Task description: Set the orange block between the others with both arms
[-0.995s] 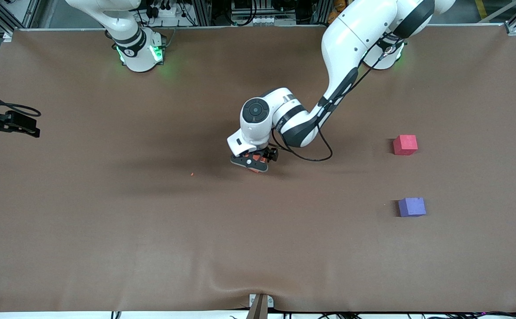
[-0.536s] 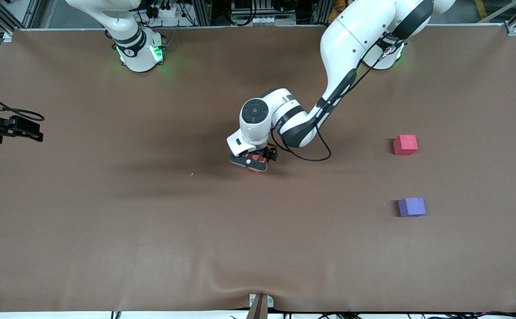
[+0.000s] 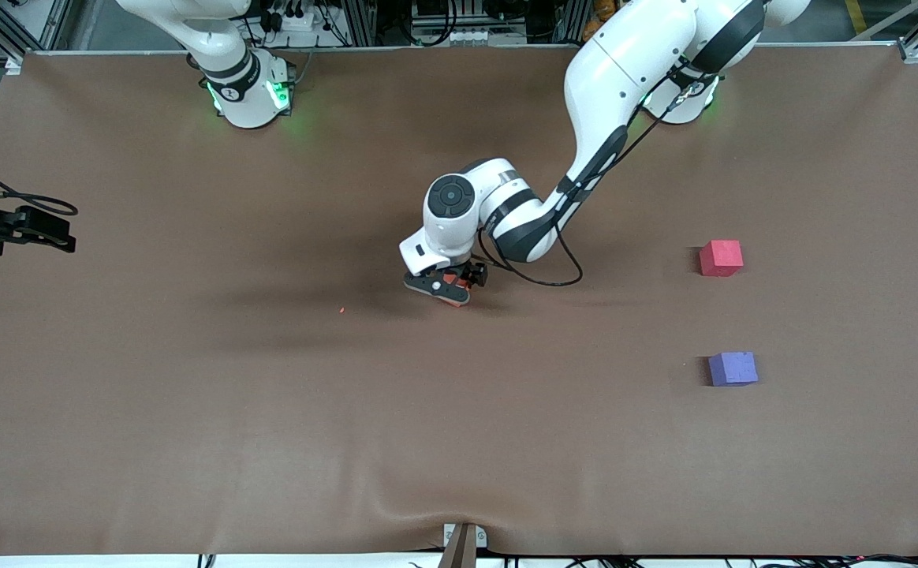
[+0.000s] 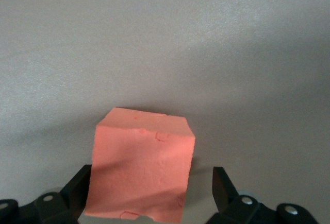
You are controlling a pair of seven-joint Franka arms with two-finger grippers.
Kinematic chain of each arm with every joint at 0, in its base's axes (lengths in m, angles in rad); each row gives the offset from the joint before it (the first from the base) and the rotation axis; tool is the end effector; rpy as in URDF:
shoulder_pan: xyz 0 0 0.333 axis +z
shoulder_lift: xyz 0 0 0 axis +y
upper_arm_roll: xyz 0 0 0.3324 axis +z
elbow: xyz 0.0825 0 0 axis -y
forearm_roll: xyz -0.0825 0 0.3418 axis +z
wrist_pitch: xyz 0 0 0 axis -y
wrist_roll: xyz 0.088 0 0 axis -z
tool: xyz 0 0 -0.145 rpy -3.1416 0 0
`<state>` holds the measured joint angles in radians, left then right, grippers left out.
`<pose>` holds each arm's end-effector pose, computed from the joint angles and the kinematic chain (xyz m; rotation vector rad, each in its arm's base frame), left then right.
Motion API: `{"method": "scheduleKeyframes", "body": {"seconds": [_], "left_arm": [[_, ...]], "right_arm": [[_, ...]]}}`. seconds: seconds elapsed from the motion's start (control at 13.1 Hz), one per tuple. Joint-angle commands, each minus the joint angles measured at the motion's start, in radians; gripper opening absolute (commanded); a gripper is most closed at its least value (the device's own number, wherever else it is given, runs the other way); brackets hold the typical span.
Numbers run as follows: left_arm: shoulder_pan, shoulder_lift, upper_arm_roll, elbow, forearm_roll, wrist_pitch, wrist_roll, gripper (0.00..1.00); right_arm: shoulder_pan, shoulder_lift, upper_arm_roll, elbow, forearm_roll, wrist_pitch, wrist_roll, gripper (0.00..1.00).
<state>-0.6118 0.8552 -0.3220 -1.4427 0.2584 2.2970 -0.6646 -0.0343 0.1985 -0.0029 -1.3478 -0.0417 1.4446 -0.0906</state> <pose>0.4646 -0.5346 0.1988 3.0366 -0.5015 0.0039 0.5583 -0.0271 0.5804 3.1008 0.0780 -0.1617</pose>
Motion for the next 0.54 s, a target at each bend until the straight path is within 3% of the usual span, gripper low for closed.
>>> {"method": "scheduleKeyframes", "body": {"seconds": [0.0,0.15,0.31,0.38,0.46], "left_arm": [[-0.011,0.01,0.008,0.01,0.008,0.016,0.019,1.0],[-0.009,0.011,0.008,0.01,0.042,0.016,0.031,0.96],[-0.009,0.011,0.008,0.008,0.045,0.016,0.033,0.7],[-0.009,0.011,0.008,0.008,0.048,0.016,0.033,0.52],[-0.009,0.011,0.008,0.008,0.059,0.016,0.036,0.25]], "right_arm": [[-0.01,-0.002,0.004,-0.002,0.019,0.007,0.006,1.0],[-0.01,-0.002,0.004,-0.002,0.019,0.007,0.006,1.0],[-0.01,-0.002,0.004,-0.002,0.019,0.007,0.006,1.0],[-0.01,-0.002,0.004,-0.002,0.019,0.007,0.006,1.0],[-0.01,-0.002,0.004,-0.002,0.019,0.005,0.006,1.0]]}}
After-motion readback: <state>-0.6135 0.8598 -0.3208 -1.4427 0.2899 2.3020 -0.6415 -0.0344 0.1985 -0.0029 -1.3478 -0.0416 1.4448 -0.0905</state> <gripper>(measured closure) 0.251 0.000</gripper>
